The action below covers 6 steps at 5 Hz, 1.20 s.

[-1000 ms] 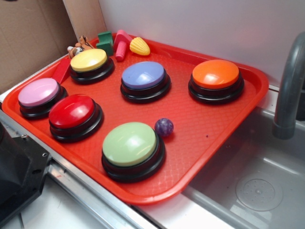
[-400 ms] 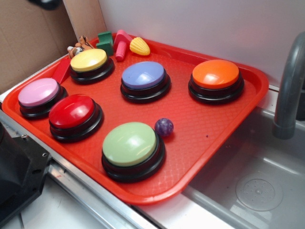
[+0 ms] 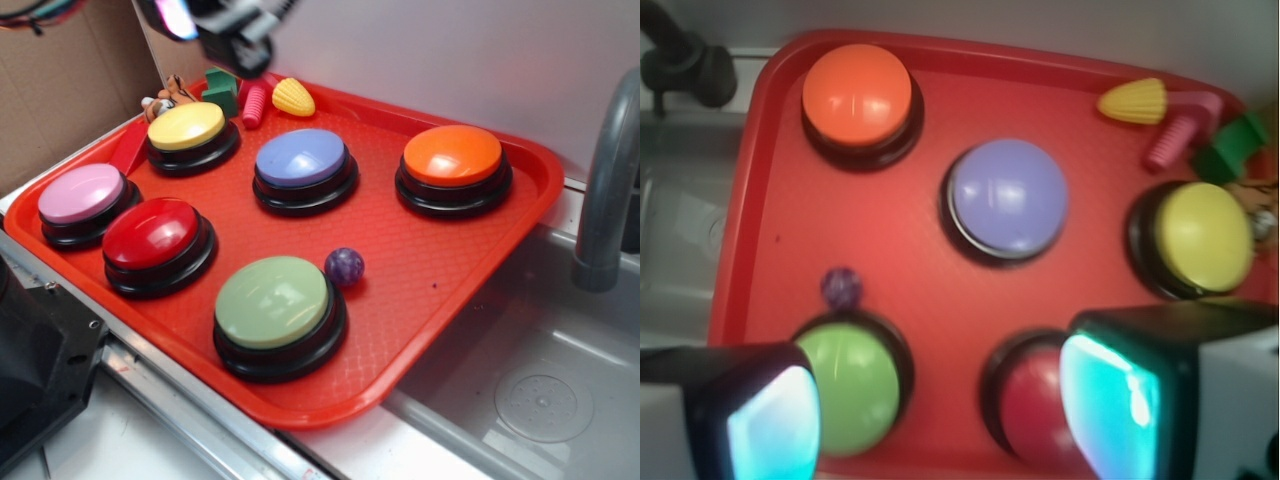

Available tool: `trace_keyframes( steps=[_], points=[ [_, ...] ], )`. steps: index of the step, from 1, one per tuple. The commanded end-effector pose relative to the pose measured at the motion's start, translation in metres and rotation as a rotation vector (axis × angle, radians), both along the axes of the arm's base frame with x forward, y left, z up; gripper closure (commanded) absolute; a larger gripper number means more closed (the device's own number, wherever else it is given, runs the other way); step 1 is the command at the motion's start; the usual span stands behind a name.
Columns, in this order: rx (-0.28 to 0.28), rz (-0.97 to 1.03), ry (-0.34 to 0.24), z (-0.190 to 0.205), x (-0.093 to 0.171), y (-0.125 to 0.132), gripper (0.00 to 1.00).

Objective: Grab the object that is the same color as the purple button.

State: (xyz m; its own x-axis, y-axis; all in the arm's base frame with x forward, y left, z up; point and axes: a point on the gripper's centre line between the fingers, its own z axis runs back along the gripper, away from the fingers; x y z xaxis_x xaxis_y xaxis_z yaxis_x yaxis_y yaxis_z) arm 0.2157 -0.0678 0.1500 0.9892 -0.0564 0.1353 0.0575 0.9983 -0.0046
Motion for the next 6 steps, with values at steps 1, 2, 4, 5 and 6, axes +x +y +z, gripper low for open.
trace_keyframes(
  steps=[1, 2, 4, 5, 6],
  points=[
    [-0.073, 0.024, -0.056, -0.053, 0.017, -0.028, 0.0],
    [-0.1, 0.017, -0.039, -0.076, 0.016, -0.046, 0.0],
    [-0.107, -0.009, 0.054, -0.115, 0.017, -0.061, 0.0],
    [-0.091, -0.02, 0.077, -0.122, 0.016, -0.063, 0.0],
    [-0.07, -0.024, 0.09, -0.125, 0.017, -0.065, 1.0]
  ],
)
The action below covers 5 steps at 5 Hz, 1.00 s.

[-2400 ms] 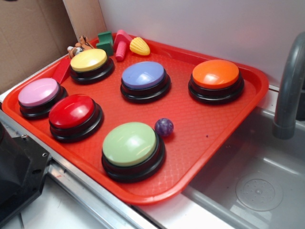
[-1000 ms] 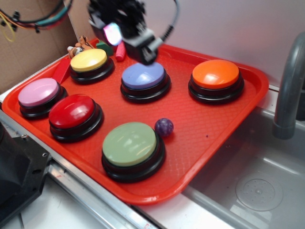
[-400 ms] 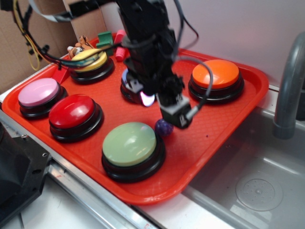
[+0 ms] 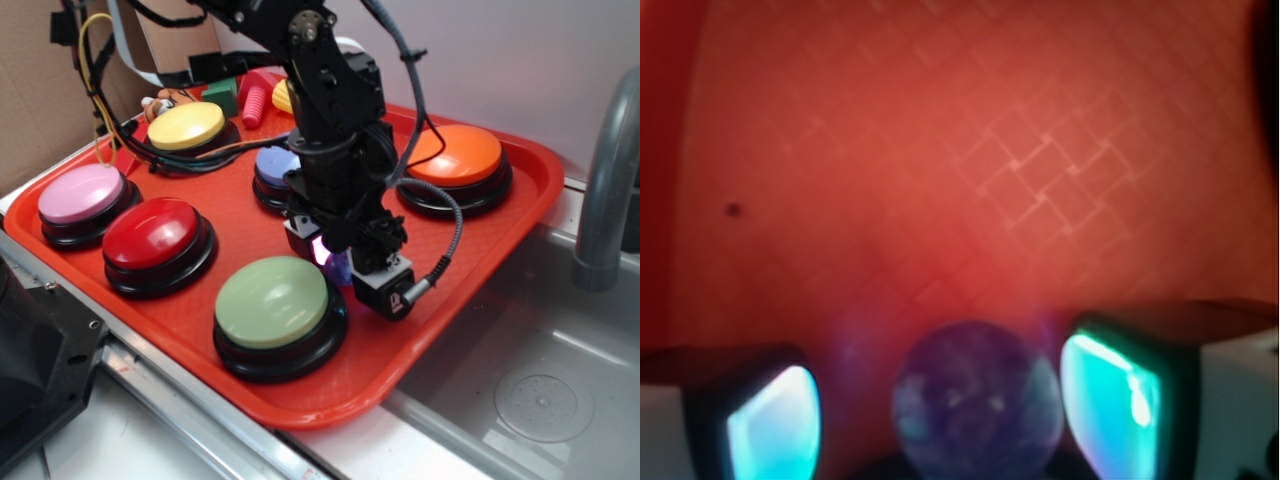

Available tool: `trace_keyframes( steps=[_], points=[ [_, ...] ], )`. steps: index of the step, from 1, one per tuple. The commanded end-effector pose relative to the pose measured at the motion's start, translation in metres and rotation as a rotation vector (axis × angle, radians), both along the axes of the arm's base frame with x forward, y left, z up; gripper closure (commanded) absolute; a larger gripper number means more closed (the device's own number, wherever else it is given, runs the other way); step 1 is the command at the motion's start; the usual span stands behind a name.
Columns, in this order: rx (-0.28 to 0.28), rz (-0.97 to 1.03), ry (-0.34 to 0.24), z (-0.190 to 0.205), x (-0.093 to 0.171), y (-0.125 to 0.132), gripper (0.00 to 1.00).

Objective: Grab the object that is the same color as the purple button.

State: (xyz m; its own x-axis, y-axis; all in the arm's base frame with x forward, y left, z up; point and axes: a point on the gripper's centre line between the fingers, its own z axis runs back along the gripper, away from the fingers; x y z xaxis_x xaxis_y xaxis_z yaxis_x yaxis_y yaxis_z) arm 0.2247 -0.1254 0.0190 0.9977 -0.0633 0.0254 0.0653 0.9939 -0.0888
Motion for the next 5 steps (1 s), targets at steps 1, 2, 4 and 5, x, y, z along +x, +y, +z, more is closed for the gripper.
trace_keyframes(
  steps=[1, 2, 4, 5],
  points=[
    [0.017, -0.004, -0.035, 0.011, 0.008, -0.01, 1.0],
    [0.014, -0.028, -0.018, 0.017, 0.012, -0.011, 1.0],
    [0.02, 0.04, -0.069, 0.086, 0.021, -0.005, 1.0],
    [0.013, 0.027, -0.123, 0.128, 0.027, 0.001, 1.0]
  ],
)
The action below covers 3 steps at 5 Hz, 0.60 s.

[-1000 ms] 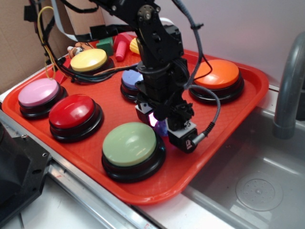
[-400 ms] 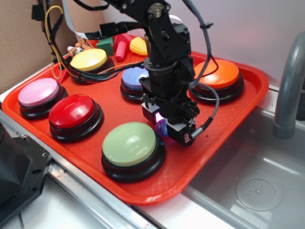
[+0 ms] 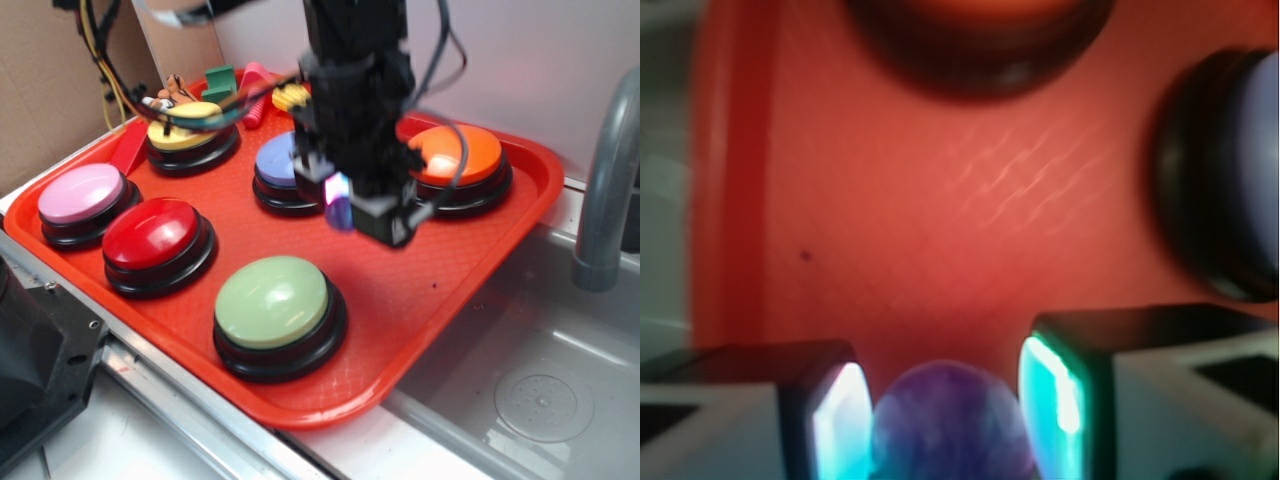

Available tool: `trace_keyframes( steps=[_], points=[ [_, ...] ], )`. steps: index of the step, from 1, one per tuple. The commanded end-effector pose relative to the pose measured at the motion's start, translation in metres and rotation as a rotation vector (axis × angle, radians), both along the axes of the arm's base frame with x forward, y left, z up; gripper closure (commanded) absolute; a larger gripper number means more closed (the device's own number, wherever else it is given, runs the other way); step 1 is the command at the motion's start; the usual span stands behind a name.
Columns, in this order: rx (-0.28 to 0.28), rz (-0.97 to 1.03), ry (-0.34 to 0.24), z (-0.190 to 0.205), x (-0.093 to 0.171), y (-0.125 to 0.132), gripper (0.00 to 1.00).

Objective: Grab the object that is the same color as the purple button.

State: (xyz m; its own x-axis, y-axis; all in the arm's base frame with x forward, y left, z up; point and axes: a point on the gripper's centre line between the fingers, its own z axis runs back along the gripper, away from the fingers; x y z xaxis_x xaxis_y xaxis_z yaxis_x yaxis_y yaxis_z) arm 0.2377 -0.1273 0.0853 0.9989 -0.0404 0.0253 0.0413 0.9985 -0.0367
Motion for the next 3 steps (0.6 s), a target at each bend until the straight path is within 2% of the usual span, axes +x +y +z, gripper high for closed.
trace_keyframes(
  steps=[1, 2, 3],
  points=[
    [-0.054, -0.031, -0.164, 0.11, 0.018, 0.009, 1.0],
    [-0.038, -0.037, -0.193, 0.138, 0.016, 0.01, 1.0],
    [-0.012, -0.046, -0.197, 0.137, 0.013, 0.012, 1.0]
  ],
)
